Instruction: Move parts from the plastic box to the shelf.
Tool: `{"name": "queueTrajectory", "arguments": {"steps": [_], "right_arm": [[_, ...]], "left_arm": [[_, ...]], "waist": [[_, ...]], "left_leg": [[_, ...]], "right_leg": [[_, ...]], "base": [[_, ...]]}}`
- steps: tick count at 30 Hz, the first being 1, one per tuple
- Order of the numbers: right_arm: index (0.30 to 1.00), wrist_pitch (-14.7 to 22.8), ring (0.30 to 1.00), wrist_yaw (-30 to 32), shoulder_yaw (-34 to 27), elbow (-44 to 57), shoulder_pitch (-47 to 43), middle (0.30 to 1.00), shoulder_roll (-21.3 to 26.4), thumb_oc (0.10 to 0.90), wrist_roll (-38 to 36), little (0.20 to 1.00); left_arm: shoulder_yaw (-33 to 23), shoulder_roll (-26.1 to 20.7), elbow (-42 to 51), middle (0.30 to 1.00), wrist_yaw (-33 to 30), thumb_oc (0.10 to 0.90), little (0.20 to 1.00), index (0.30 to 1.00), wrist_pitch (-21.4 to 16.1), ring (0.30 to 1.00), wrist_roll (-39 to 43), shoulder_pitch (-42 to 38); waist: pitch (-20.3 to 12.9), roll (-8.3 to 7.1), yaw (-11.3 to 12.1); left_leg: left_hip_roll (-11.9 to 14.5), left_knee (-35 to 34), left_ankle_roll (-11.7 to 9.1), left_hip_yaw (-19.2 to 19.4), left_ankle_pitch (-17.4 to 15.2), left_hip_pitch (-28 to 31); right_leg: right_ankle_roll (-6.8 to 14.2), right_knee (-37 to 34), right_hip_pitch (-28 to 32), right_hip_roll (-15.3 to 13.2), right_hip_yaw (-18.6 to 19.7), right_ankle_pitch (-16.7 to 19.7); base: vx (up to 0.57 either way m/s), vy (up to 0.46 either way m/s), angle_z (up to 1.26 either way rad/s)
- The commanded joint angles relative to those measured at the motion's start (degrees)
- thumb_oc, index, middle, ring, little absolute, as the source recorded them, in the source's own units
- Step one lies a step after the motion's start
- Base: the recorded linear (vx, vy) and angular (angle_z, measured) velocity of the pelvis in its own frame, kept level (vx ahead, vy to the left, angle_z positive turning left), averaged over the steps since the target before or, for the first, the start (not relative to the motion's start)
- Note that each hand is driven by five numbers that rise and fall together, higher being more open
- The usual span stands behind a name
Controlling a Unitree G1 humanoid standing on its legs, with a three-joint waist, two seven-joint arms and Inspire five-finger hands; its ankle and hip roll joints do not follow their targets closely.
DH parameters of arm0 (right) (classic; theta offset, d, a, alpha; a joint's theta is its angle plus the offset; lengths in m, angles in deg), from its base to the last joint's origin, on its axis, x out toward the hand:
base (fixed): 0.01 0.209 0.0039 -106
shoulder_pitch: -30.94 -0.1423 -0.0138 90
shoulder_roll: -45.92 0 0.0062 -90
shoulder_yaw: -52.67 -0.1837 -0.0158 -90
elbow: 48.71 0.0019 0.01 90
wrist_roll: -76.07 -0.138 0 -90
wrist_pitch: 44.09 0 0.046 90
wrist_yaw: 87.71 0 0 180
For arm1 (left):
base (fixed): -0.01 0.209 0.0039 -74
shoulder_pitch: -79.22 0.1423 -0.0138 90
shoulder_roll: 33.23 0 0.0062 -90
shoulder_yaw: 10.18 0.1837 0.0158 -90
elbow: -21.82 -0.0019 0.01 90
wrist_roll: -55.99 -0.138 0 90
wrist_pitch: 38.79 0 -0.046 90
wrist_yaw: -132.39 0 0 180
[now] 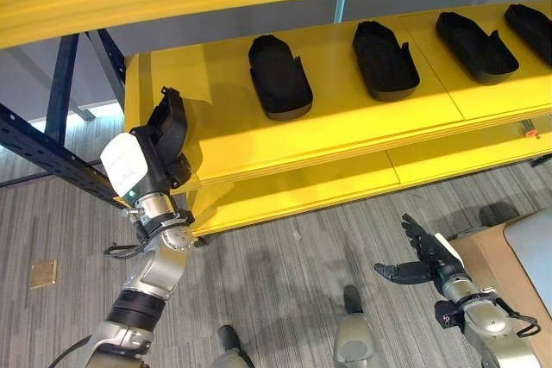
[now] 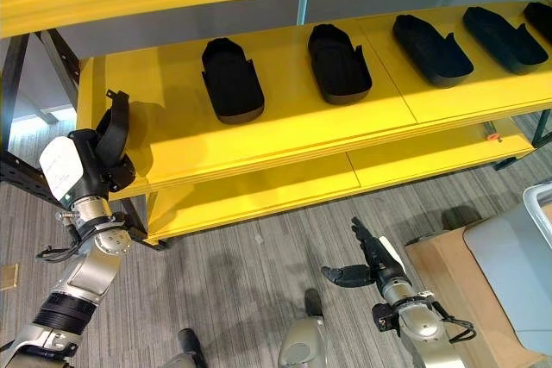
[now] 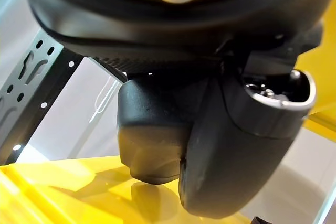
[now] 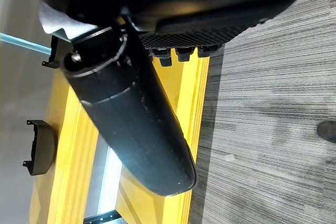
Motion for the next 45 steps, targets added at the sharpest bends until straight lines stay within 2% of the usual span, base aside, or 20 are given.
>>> {"name": "queueTrajectory", "arguments": {"steps": [1,2,4,5,6,7,9,10,11,12,15,21,32,38,44,45], "right_arm": [[1.0,3.86,1.0,1.94,-1.43,3.23,-3.75,1.0,2.82,0.9,-0.32,1.0],[1.0,4.52,1.0,1.43,-0.88,2.4,-3.94,1.0,2.18,0.9,-0.14,1.0],[1.0,5.1,1.0,-1.36,0.11,1.29,-4.4,1.0,1.09,0.9,-0.58,1.0],[1.0,5.44,1.0,-2.46,0.31,0.76,-4.56,1.0,0.64,0.9,-0.11,1.0],[1.0,5.55,1.0,-2.76,0.36,0.64,-4.59,1.0,0.54,0.9,-0.07,1.0],[1.0,5.31,1.0,-3.17,0.66,0.61,-4.18,1.0,0.47,0.9,-0.66,1.0],[1.0,5.41,1.0,-3.37,1.06,0.83,-3.72,1.0,0.14,0.9,0.05,1.0],[1.0,5.46,1.0,-3.3,1.15,1.68,-2.78,1.0,-0.19,0.9,0.42,1.0],[1.0,5.24,1.0,-3.57,0.59,2.36,-2.0,1.0,0.07,0.9,-0.26,1.0],[1.0,5.1,1.0,-3.96,-0.02,2.77,-1.35,1.0,0.21,0.9,-0.53,1.0],[1.0,5.25,1.0,-5.7,-1.12,3.77,0.83,1.0,1.15,0.9,-0.59,1.0],[1.0,4.98,1.0,-6.35,-1.25,3.1,1.62,1.0,2.48,0.9,-0.17,1.0],[1.0,4.43,1.0,-6.41,-1.19,3.2,2.57,1.0,2.45,0.9,0.49,1.0],[1.0,4.72,1.0,-6.24,-0.36,2.98,2.06,1.0,2.16,0.9,0.62,1.0],[1.0,5.15,1.0,-7.31,0.49,2.75,1.49,1.0,2.81,0.9,0.61,1.0],[1.0,5.16,1.0,-7.09,0.66,2.58,1.32,1.0,2.88,0.9,0.79,1.0]], "left_arm": [[-0.98,-5.59,3.51,0.3,1.01,0.4,0.3,0.3,-6.45,0.3,-7.69,-4.64],[-0.65,-6.04,4.08,0.3,1.57,0.4,0.3,0.3,-6.22,0.3,-8.82,-5.19],[-1.27,-6.55,4.64,0.3,1.86,0.4,0.3,0.3,-4.82,0.3,-10.77,-4.65],[-1.25,-6.43,4.79,0.3,1.78,0.4,0.3,0.3,-4.47,0.3,-10.84,-4.52],[-1.23,-6.42,4.82,0.3,1.69,0.4,0.3,0.3,-4.38,0.3,-10.84,-4.49],[-0.53,-6.11,4.18,0.3,2.2,0.4,0.3,0.3,-4.36,0.3,-10.56,-5.75],[0.58,-6.06,3.03,0.3,2.38,0.4,0.3,0.3,-3.78,0.3,-9.65,-7.65],[2.18,-6.34,1.07,0.3,2.73,0.4,0.3,0.3,-4.61,0.3,-9.02,-10.53],[2.53,-6.06,0.14,0.3,3.62,0.4,0.3,0.3,-5.52,0.3,-9.21,-11.32],[2.81,-5.78,-0.25,0.3,3.9,0.4,0.3,0.3,-5.68,0.3,-9.33,-11.45],[4.01,-5.84,-0.39,0.3,3.9,0.4,0.3,0.3,-4.99,0.3,-8.47,-11.38],[4.24,-6.13,-1.08,0.3,3.63,0.4,0.3,0.3,-5.18,0.3,-7.11,-11.12],[3.94,-6.2,0.93,0.3,5.17,0.4,0.3,0.3,-5.78,0.3,-7.59,-9.39],[4.41,-6.8,1.87,0.3,6.43,0.4,0.3,0.3,-5.51,0.3,-8.53,-10.29],[5.44,-7.23,1.89,0.3,7.52,0.4,0.3,0.3,-4.38,0.3,-8.78,-12.04],[5.96,-7.57,1.89,0.3,7.55,0.4,0.3,0.3,-4.04,0.3,-8.09,-12.46]], "waist": [[-3.34,-0.84,-0.44],[-3.36,-0.85,0.1],[-3.33,-1.07,0.93],[-3.58,-1.22,0.9],[-3.6,-1.22,0.9],[-4.49,-1.53,-0.63],[-5.12,-1.75,-2.19],[-5.57,-1.98,-4.21],[-6.17,-2.16,-5.05],[-6.57,-2.12,-5.29],[-7.55,-1.88,-5.46],[-7.92,-1.23,-6.2],[-8.27,-0.91,-6.87],[-8.48,-0.66,-6.73],[-8.57,0.0,-7.16],[-8.58,0.31,-7.38]], "left_leg": [[-2.32,2.12,6.25,4.55,-4.67,2.29],[-2.89,1.27,7.26,5.45,-4.71,3.7],[-3.67,-0.93,8.43,7.53,-4.83,6.43],[-4.1,-2.29,8.43,7.81,-4.44,7.44],[-4.14,-2.69,8.39,7.86,-4.3,7.74],[-5.07,-4.33,8.24,6.41,-4.14,8.53],[-5.96,-5.33,8.46,5.18,-4.61,9.27],[-6.92,-5.8,8.9,3.15,-5.59,9.83],[-7.38,-5.94,8.88,1.99,-5.66,9.7],[-7.55,-6.17,8.8,1.52,-5.57,9.68],[-6.83,-7.0,7.99,1.79,-5.28,10.34],[-5.14,-6.85,7.28,2.5,-5.29,11.66],[-5.18,-6.59,7.5,3.18,-6.3,12.36],[-4.06,-6.52,7.17,3.99,-6.29,12.68],[-2.03,-3.47,6.68,4.32,-7.56,12.99],[-1.24,-0.46,6.29,5.0,-6.08,12.64]], "right_leg": [[-3.23,11.96,-2.52,2.55,-0.65,-8.55],[-3.21,16.28,-3.86,0.92,-2.44,-5.62],[-2.45,22.1,-7.11,0.45,-4.03,-2.33],[-2.4,20.96,-7.63,2.13,-3.69,-2.95],[-2.42,20.56,-7.57,2.55,-3.65,-3.05],[-2.8,13.38,-7.73,7.38,-0.42,-4.06],[-2.73,9.43,-8.99,9.2,2.27,-2.52],[-2.49,7.87,-11.01,10.77,7.94,-0.51],[-2.63,6.44,-10.55,11.56,11.06,-0.32],[-2.81,5.72,-9.78,11.74,11.35,-0.47],[-4.05,5.72,-7.68,12.16,9.7,-2.59],[-5.09,7.74,-6.53,12.7,9.96,-5.32],[-4.83,8.13,-5.32,12.98,10.45,-6.74],[-4.9,10.01,-5.48,12.6,9.02,-8.31],[-6.79,14.77,-6.2,13.14,7.4,-11.58],[-7.87,15.1,-5.75,13.75,6.75,-12.15]], "base": [[0.07,0.202,-0.01],[0.06,0.157,0.01],[0.11,0.118,-0.16],[0.12,0.037,-0.73],[0.18,-0.143,-0.9],[0.18,-0.184,-0.77],[0.18,-0.241,0.17],[0.13,-0.313,0.8],[0.1,-0.323,1.16],[0.04,-0.238,1.71],[0.06,-0.191,1.11],[0.08,-0.102,0.09],[0.06,-0.039,0.03],[-0.03,-0.141,0.0],[-0.05,-0.261,0.02],[-0.03,-0.296,0.13]]}}
